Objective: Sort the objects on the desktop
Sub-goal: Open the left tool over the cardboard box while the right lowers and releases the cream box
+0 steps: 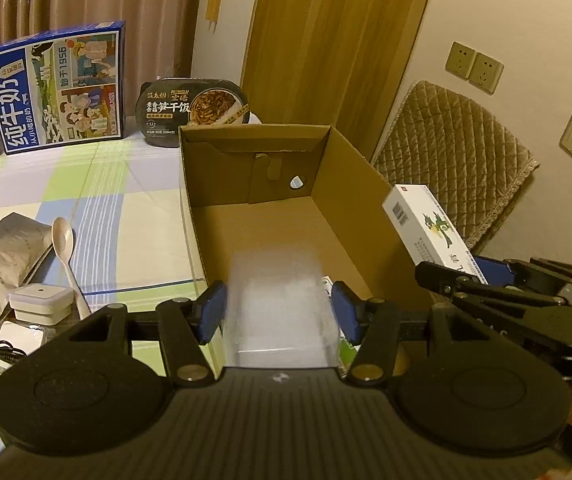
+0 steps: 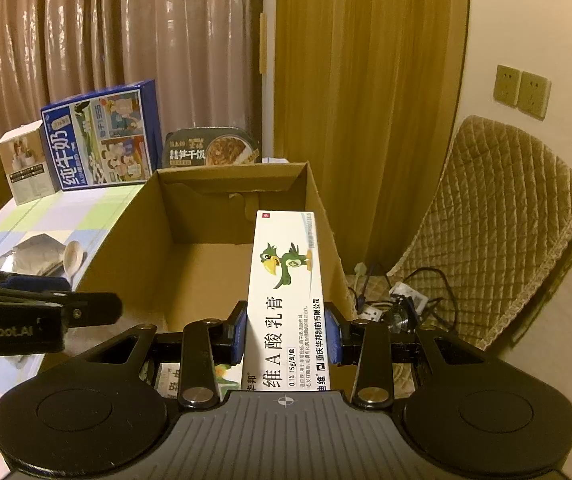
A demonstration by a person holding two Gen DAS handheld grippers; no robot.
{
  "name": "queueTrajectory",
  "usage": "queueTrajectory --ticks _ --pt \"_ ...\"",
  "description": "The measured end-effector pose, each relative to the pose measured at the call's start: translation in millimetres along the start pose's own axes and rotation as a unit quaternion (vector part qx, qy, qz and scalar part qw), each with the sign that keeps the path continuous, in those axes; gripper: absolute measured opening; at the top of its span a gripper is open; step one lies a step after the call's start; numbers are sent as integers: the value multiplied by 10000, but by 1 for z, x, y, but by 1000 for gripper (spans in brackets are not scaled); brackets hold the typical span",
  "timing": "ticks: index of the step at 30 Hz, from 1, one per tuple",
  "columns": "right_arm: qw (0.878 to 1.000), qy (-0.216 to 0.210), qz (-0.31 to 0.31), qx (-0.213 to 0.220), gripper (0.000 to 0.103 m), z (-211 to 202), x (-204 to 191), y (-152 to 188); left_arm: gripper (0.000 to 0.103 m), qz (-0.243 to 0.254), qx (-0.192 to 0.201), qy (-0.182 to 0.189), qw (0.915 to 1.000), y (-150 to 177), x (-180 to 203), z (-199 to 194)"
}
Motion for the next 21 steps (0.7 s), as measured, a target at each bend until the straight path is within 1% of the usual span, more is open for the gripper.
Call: queueTrajectory --ticks 14,17,18,20,21 --pt "10000 10 -57 45 35 -1 -5 -5 53 -214 210 -141 9995 9 -30 -28" --pt "9999 5 -81 152 36 -1 -6 -8 53 -232 232 -155 9993 10 -34 -31" --pt "9998 27 -115 159 37 -1 -6 -8 53 -242 242 -154 9993 10 -34 -32" --pt "9997 -9 -158 167 54 -1 -6 -8 53 -251 249 -153 9993 12 -35 -33" --pt "9997 1 -171 186 56 -2 -6 -7 53 -261 249 -146 9992 13 -35 -34"
Point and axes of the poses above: each gripper's, at about its wrist camera, not at the fingertips, and z roughly the way its jaws point, x to its right, y to its underside, the point moved 9 cm from there along z, roughly the way its jaws point, and after that the axes turned 14 degrees about -x, right-handed, at the moved point
